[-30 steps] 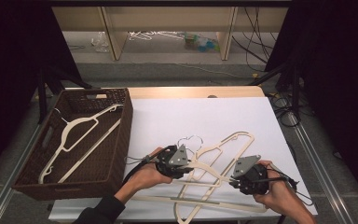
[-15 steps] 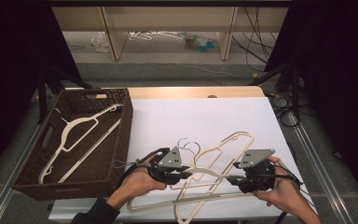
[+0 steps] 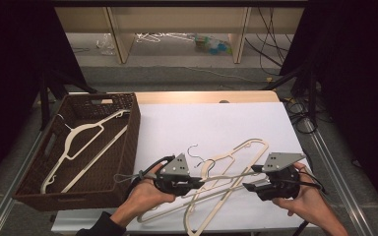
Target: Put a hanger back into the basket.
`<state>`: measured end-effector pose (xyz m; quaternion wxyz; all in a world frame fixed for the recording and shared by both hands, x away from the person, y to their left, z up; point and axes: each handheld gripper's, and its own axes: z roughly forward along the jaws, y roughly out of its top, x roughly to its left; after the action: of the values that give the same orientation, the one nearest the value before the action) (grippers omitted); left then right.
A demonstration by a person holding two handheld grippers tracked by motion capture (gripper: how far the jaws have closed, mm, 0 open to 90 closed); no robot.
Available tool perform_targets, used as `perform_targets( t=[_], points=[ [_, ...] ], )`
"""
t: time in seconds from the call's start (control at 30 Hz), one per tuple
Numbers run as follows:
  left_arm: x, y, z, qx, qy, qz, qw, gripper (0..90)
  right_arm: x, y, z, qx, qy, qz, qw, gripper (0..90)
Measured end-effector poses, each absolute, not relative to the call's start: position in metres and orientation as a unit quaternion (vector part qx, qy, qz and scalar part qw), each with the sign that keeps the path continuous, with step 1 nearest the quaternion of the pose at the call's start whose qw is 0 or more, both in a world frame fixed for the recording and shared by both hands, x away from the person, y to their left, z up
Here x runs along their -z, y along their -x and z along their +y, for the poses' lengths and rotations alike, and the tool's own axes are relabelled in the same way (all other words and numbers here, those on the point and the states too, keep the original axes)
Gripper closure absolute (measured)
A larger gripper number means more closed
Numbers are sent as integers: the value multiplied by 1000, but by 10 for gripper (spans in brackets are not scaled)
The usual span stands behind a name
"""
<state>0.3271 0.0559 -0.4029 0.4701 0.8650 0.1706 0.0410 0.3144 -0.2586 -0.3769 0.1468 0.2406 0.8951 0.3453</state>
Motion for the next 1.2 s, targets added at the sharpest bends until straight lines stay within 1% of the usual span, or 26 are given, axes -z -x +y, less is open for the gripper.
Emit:
perform_targets(
  t=[0.03,0.1,0.2,0.27,0.33,0.43,0.47,0.53,0.57,0.6,0.63,0.67,0.7,0.73,0.77,0.8,0.83,0.9,0.93,1.0,1.03,1.07,1.1,1.13,1.17,1.2],
  points=[
    [403,-328,57,-44,-863,176,471,857,375,-314,-260,-341,-246,897,141,397],
    [401,-331,61,-38,-858,190,475,856,376,-314,-261,-344,-244,895,148,397],
    [395,-334,68,-34,-847,212,486,857,375,-313,-262,-344,-251,893,142,397],
    [389,-336,74,-39,-841,225,490,856,374,-313,-262,-347,-250,892,147,397],
    [379,-340,85,-39,-826,247,506,856,373,-311,-261,-358,-254,885,153,395],
    [371,-342,92,-40,-813,256,521,856,370,-309,-262,-361,-253,885,152,389],
    [361,-343,100,-45,-803,269,530,856,370,-308,-262,-371,-260,877,161,364],
    [355,-343,105,-51,-797,273,537,857,370,-308,-262,-377,-266,872,161,353],
    [348,-344,110,-54,-785,282,549,856,371,-308,-262,-384,-272,868,159,350],
    [342,-344,115,-53,-774,288,561,856,373,-309,-262,-400,-289,854,164,326],
    [338,-345,118,-53,-768,289,569,856,373,-309,-262,-400,-289,854,164,326],
    [325,-344,125,-56,-755,290,585,856,377,-310,-262,-403,-299,849,164,315],
    [325,-344,125,-56,-755,290,585,856,380,-311,-261,-401,-300,850,161,302],
    [317,-344,130,-61,-750,290,592,856,382,-310,-261,-400,-306,848,163,278],
    [302,-344,138,-75,-742,288,601,856,385,-311,-260,-397,-308,849,163,276],
    [294,-344,143,-79,-738,290,604,856,387,-310,-259,-395,-310,850,159,279],
    [294,-344,143,-79,-738,290,604,856,387,-310,-259,-395,-310,850,159,279],
    [272,-345,161,-87,-728,298,611,856,391,-311,-257,-395,-305,852,157,280],
    [272,-345,161,-87,-728,298,611,856,391,-311,-257,-395,-305,852,157,280],
    [255,-348,182,-114,-724,313,603,856,392,-310,-256,-390,-305,856,151,280],
    [255,-348,182,-114,-724,313,603,856,392,-310,-256,-390,-305,856,151,280],
    [246,-350,200,-137,-722,325,595,856,393,-309,-255,-388,-306,856,149,280],
    [242,-352,212,-148,-719,334,591,856,394,-310,-255,-388,-306,856,150,280],
    [240,-353,222,-158,-716,342,588,856,395,-311,-255,-388,-303,858,149,280],
    [240,-353,222,-158,-716,342,588,856,395,-311,-255,-387,-304,858,149,281],
    [240,-357,241,-176,-711,359,578,856,396,-311,-255,-388,-304,857,150,281]
  ],
)
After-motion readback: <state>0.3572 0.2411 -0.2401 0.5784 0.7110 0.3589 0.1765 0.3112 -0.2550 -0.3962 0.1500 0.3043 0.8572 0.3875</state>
